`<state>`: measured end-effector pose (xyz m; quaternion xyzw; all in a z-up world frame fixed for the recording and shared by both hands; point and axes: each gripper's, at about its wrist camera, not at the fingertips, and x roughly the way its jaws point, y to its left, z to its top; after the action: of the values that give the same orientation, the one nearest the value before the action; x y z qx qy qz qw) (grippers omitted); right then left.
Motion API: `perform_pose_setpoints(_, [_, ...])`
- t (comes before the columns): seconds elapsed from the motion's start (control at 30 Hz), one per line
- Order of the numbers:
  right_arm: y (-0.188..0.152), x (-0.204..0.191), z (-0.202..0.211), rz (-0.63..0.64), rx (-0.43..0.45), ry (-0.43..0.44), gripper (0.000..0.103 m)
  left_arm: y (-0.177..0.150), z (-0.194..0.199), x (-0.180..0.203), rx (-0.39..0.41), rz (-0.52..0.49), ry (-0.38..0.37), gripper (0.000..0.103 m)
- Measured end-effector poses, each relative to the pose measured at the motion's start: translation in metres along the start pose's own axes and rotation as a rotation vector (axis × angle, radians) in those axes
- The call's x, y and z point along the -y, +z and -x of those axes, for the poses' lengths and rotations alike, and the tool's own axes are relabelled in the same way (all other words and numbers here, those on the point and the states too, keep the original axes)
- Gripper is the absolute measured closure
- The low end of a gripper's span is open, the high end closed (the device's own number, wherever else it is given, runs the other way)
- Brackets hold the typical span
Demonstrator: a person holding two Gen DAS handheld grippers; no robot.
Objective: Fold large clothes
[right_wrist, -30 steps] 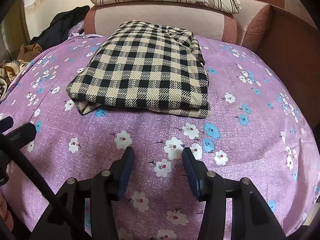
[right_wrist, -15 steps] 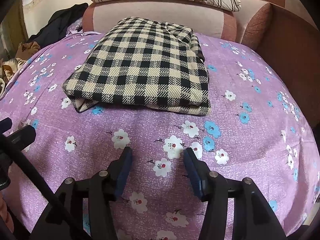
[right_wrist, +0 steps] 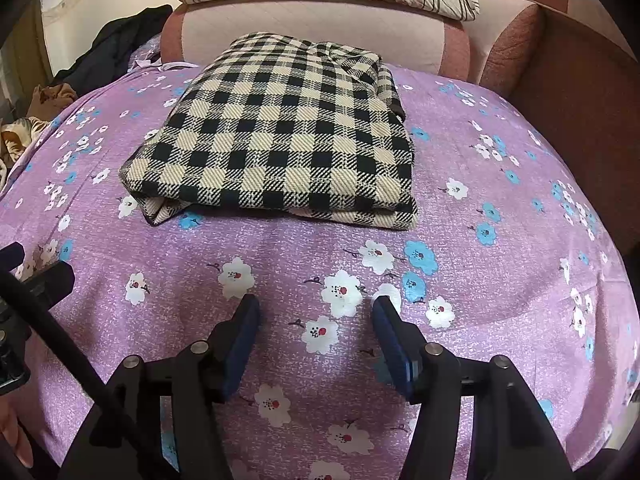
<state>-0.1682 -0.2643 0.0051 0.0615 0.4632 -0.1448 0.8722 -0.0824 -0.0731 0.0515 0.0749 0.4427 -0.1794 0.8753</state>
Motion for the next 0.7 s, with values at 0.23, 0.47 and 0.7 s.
perform_pose_setpoints(0.23, [0.000,0.000,0.000,0.000,0.000,0.000,0.039,0.000,-0.005,-0.003,-0.020,0.017,-0.001,0.004])
perform_pose_setpoints(0.47, [0.000,0.001,-0.001,-0.004,-0.001,-0.002,0.037,-0.003,-0.018,-0.007,-0.071,0.035,0.003,0.004])
perform_pose_setpoints(0.7, [0.000,0.001,-0.002,-0.013,-0.004,-0.001,0.037,-0.010,-0.036,-0.006,-0.115,0.006,0.055,0.003])
